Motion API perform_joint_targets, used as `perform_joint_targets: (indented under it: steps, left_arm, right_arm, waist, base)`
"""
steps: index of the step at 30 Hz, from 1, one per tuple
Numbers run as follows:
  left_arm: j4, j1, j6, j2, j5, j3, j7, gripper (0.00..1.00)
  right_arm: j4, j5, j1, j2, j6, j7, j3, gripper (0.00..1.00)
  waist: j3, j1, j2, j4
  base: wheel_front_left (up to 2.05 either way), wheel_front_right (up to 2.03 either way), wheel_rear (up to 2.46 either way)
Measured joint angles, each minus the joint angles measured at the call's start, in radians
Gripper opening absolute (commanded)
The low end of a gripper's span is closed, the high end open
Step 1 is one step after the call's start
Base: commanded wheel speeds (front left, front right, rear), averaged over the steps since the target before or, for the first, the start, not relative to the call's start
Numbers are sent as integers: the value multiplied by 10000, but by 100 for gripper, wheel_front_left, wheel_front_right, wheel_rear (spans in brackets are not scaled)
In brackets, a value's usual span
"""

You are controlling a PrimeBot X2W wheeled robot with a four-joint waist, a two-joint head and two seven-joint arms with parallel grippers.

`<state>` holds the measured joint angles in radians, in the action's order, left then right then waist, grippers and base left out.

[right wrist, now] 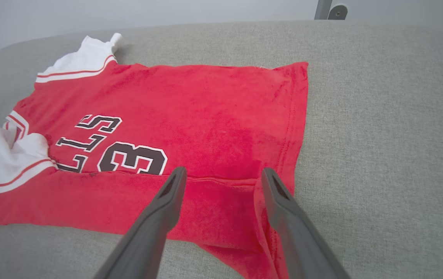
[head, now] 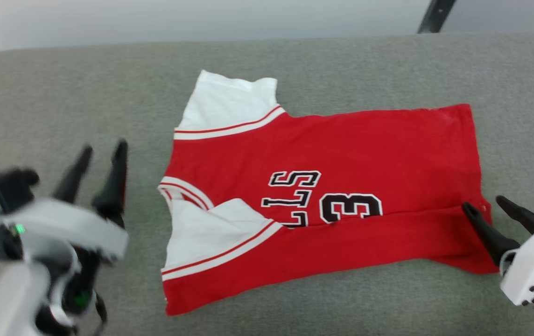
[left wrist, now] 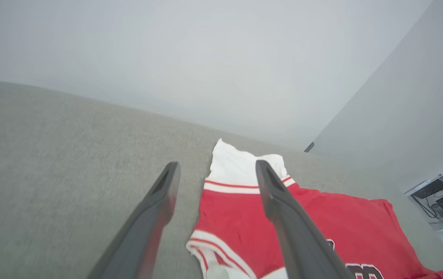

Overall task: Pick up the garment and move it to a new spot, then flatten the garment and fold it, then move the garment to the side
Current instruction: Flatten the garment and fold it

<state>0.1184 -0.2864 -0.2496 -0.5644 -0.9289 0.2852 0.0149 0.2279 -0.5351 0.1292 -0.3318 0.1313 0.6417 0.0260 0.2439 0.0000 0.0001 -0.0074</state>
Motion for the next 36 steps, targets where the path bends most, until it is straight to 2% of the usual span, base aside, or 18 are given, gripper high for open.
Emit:
perform_joint_targets:
  steps: [7,12,16,21,25,31,36]
  left_arm:
    - [-1942,-2754,874,-445,330,-4,-355,100]
    - [-3749,-4792,1787,-802,660,414,-1037,100]
    - [-5348,-6226,2474,-834,874,980,-1870,100]
    - [-7505,-7670,3281,-671,953,1758,-3434,100]
    - [-8819,-8342,3622,-698,922,2307,-4811,100]
    - [-9919,-9145,3741,-828,458,2719,-6596,100]
    - [-9862,-9495,3772,-917,322,3072,-6886,100]
  right_arm:
    - [-222,-8,648,351,0,-485,-575,100]
    - [-359,-8,1016,508,0,-913,-794,100]
    - [-489,-15,1297,637,0,-1290,-947,100]
    - [-688,-35,1593,734,0,-1643,-1246,100]
    - [-869,-92,1753,794,0,-1804,-1482,100]
    - [-1124,-105,1949,660,0,-1843,-1937,100]
    - [-1233,-178,2091,571,0,-1935,-1988,100]
  waist:
    - [299,1,0,-649]
    - [731,0,0,-1174]
    - [1134,0,0,-1586]
    - [1606,0,0,-2084]
    - [1920,0,0,-2446]
    - [2347,0,0,-2862]
    - [2599,0,0,-3012]
  base:
    - [0,0,0]
    - [0,0,0]
    - [0,0,0]
    - [0,0,0]
    - [0,0,0]
    - [0,0,0]
    - [0,0,0]
